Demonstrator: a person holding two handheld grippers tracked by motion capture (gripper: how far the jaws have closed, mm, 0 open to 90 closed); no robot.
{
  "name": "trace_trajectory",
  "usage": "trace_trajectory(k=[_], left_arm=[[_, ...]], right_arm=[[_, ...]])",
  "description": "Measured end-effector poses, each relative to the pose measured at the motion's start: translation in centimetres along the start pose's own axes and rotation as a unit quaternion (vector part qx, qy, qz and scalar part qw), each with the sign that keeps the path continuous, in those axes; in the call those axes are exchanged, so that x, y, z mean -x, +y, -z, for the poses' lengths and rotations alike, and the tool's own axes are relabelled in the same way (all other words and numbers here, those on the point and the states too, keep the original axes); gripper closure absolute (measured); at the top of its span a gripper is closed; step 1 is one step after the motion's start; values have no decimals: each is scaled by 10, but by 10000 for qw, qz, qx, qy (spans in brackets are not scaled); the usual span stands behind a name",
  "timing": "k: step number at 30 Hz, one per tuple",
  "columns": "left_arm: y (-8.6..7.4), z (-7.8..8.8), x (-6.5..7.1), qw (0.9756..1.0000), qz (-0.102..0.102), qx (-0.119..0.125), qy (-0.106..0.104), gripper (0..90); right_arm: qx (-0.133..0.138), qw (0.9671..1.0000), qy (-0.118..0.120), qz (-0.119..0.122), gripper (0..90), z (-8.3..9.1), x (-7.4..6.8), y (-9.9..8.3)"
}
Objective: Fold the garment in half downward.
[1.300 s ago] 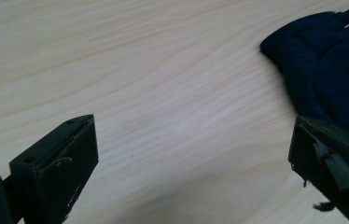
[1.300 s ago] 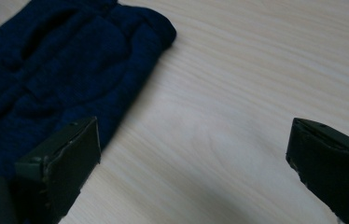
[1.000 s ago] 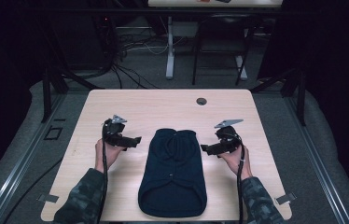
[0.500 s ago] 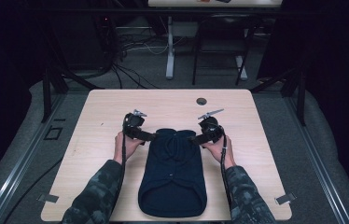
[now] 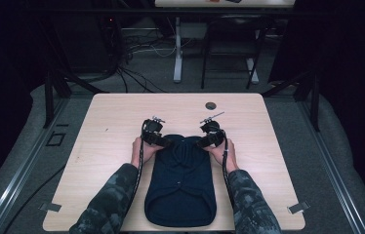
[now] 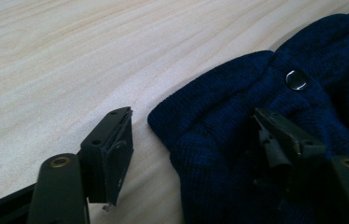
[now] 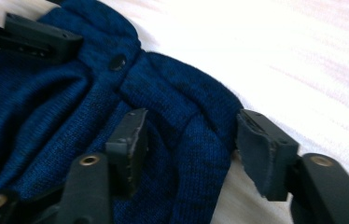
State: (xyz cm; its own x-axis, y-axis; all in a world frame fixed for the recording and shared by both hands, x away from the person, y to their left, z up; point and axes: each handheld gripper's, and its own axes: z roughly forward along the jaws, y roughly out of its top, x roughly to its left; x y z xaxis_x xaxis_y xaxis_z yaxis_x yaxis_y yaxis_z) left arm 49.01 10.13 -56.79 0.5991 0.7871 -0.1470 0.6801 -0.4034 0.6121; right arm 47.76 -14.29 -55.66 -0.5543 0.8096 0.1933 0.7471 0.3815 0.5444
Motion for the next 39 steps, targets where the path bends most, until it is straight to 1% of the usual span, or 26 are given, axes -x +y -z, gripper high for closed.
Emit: trace_trajectory(k=[1,2,3,5,6,7,8,9,10,13,14,15,16,17,18,19,20,22,25,26,28,29,30,32,33,39], left_arm=[[0,0,1,10000,-69,-33,9,364],[0,0,3,9999,-127,-55,57,390],[0,0,5,9998,-184,-61,83,435],[1,0,8,9992,-336,-87,173,457],[1,-1,10,9990,-386,-100,180,510],[1,-1,11,9989,-410,-99,214,510],[1,-1,13,9986,-474,-96,198,559],[1,-1,13,9986,-474,-96,198,589],[1,-1,15,9985,-475,-109,228,589],[1,0,18,9982,-524,-153,259,685],[2,0,18,9982,-527,-161,226,685],[2,1,17,9983,-512,-154,212,707],[2,1,17,9985,-506,-144,175,723],[1,2,16,9987,-469,-127,149,733],[1,3,15,9989,-442,-87,137,741],[1,4,15,9990,-431,-92,100,741],[2,7,15,9989,-454,-52,122,743],[3,13,14,9986,-521,-13,88,746],[4,21,14,9984,-550,82,38,749],[5,24,14,9984,-551,118,-5,748],[7,33,15,9976,-659,190,-70,748],[7,33,15,9976,-659,190,-70,748],[8,37,16,9974,-687,206,-116,748],[10,42,17,9971,-699,243,-180,748],[11,45,17,9967,-757,223,-195,748],[15,58,21,9947,-929,375,-244,751]], right_arm=[[-40,10000,6,4,467,-1,0,0],[-124,9999,-36,46,485,-1,0,0],[-126,9999,-2,33,517,-3,0,-1],[-94,9999,24,36,534,-4,1,-2],[-58,9999,117,9,584,-4,3,-3],[-58,9999,117,9,584,-4,3,-3],[-5,9998,193,-31,625,-4,4,-4],[-5,9998,193,-31,625,-4,4,-4],[-10,9998,218,-31,640,-4,4,-4],[58,9998,208,-58,694,-5,2,-4],[58,9998,208,-58,694,-5,2,-4],[20,9998,212,-4,708,-4,2,-4],[52,9998,190,-21,720,-3,1,-3],[38,9998,173,19,737,-1,1,-3],[172,9998,115,40,766,2,-2,-3],[172,9998,115,40,766,2,-2,-3],[162,9997,93,154,769,6,-3,-1],[282,9992,25,276,774,11,-9,1],[309,9988,1,381,782,16,-13,1],[379,9984,1,425,783,22,-14,2],[429,9978,-15,496,783,28,-17,2],[429,9978,-15,496,783,28,-17,2],[552,9967,-31,595,784,36,-20,1],[563,9965,-38,623,784,38,-20,1],[641,9955,-19,696,784,44,-22,1],[834,9935,-40,780,784,55,-25,0]])
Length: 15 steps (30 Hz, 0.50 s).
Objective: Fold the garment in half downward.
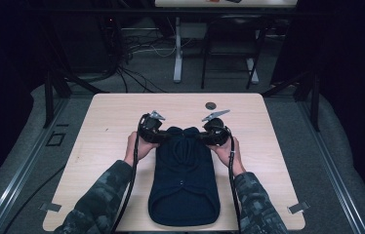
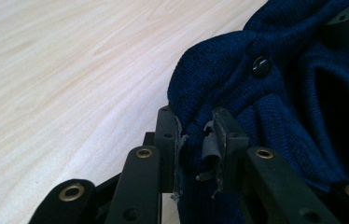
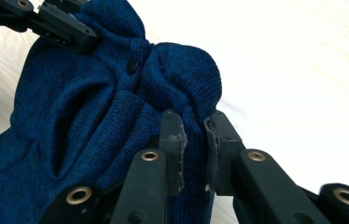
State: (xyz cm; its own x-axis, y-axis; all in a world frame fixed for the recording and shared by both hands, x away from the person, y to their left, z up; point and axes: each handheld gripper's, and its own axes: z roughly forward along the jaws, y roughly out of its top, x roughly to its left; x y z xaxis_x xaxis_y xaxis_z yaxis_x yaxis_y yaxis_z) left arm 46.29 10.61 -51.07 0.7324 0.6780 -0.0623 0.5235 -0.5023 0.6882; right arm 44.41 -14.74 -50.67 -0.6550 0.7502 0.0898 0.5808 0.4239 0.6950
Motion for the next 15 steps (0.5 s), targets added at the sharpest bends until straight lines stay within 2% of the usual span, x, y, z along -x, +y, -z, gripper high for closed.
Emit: trace_trajectory(k=[4,6,8,12,14,15], left_arm=[[2,8,2,9999,-52,112,-40,750],[4,13,4,9998,-127,132,-65,748],[4,15,4,9997,-153,152,-87,747],[5,24,6,9993,-211,263,-155,747],[6,27,7,9990,-268,326,-159,751],[6,30,9,9986,-363,369,-144,753]], right_arm=[[148,9998,1,93,783,10,-3,1],[219,9995,-9,249,783,16,-5,2],[265,9994,5,236,783,17,-6,2],[375,9986,3,367,781,26,-9,2],[437,9983,46,394,777,29,-10,2],[449,9981,66,411,776,30,-10,2]])
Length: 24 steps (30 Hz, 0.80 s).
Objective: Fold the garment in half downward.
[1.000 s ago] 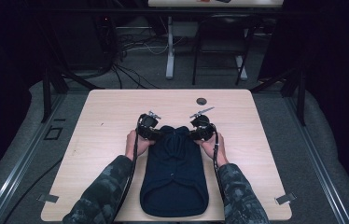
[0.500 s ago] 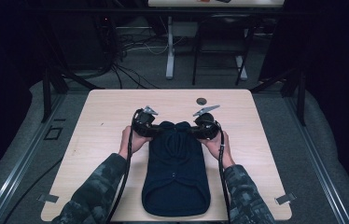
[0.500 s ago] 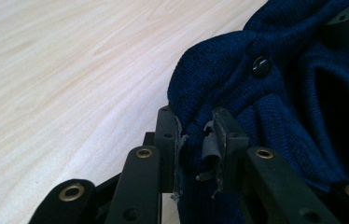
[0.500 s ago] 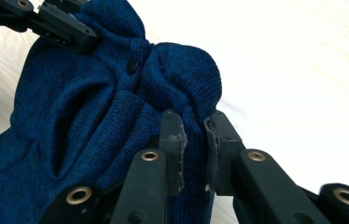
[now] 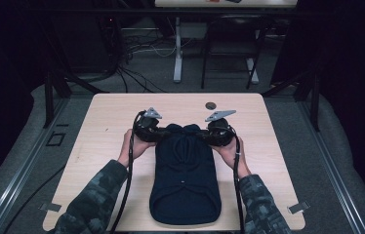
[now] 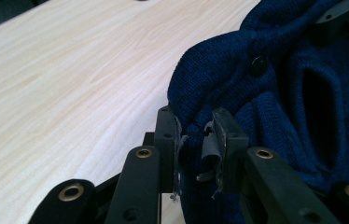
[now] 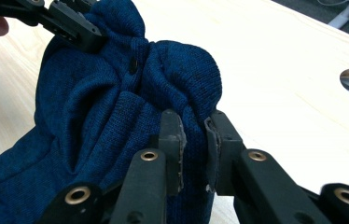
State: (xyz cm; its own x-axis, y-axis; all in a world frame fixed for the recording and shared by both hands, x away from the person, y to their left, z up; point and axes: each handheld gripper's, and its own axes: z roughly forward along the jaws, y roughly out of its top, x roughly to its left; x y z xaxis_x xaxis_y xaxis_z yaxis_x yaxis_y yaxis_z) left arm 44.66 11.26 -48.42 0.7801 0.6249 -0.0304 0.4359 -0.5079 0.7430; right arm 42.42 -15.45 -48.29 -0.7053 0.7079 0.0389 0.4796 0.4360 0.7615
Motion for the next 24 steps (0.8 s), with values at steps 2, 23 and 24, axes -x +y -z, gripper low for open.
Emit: trace_trajectory(k=[2,23,24], left_arm=[[1,2,2,10000,-79,7,7,757],[11,11,14,9975,-335,-218,-586,744],[10,12,13,9973,-320,-223,-615,745]], right_arm=[[17,10000,22,-12,773,1,0,0],[210,9996,10,211,799,22,-3,-2],[236,9995,-6,231,799,22,-3,-2]])
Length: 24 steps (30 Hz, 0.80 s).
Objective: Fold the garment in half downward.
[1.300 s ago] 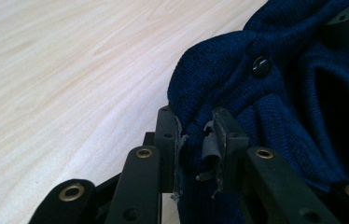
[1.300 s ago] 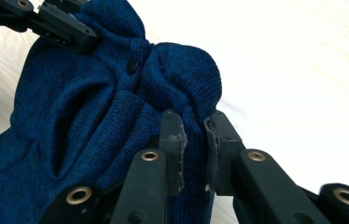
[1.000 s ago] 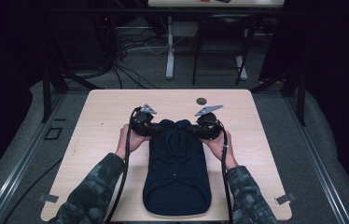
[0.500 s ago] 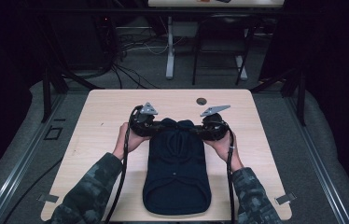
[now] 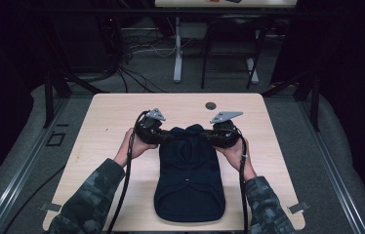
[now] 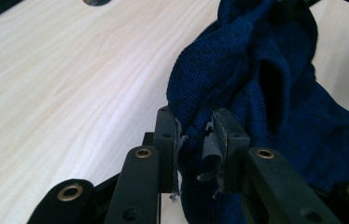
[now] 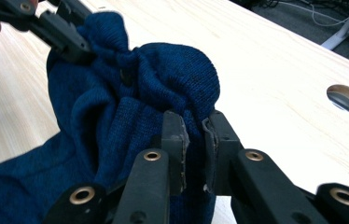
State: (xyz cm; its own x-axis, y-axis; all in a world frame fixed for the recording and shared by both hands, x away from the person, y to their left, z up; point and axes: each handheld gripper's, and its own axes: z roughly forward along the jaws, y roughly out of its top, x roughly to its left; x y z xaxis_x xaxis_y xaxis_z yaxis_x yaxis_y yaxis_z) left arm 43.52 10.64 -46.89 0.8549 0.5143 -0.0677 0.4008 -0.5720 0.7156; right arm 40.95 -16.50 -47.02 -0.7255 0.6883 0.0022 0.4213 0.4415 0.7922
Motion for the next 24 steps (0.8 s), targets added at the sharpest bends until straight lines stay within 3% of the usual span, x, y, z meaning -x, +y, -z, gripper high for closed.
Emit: trace_trajectory(k=[5,9,13,15,17,19,22,24], left_arm=[[0,3,1,9998,-86,111,134,763],[3,9,6,9990,-262,255,276,769],[6,11,13,9975,-480,329,395,772],[9,10,18,9961,-674,326,457,772],[11,10,19,9956,-744,336,470,773],[13,10,21,9951,-824,341,431,773],[15,10,25,9940,-978,358,341,774],[16,10,26,9936,-1040,331,307,774]], right_arm=[[38,9999,-72,152,794,1,-4,2],[-25,9999,22,141,773,4,-4,2],[-192,9995,229,-44,715,5,1,-2],[-248,9993,251,-86,678,4,2,-3],[-298,9990,310,-155,613,2,4,-4],[-303,9988,336,-191,587,1,5,-4],[-307,9987,319,-264,442,-3,9,-4],[-293,9986,300,-310,399,-4,12,-3]])
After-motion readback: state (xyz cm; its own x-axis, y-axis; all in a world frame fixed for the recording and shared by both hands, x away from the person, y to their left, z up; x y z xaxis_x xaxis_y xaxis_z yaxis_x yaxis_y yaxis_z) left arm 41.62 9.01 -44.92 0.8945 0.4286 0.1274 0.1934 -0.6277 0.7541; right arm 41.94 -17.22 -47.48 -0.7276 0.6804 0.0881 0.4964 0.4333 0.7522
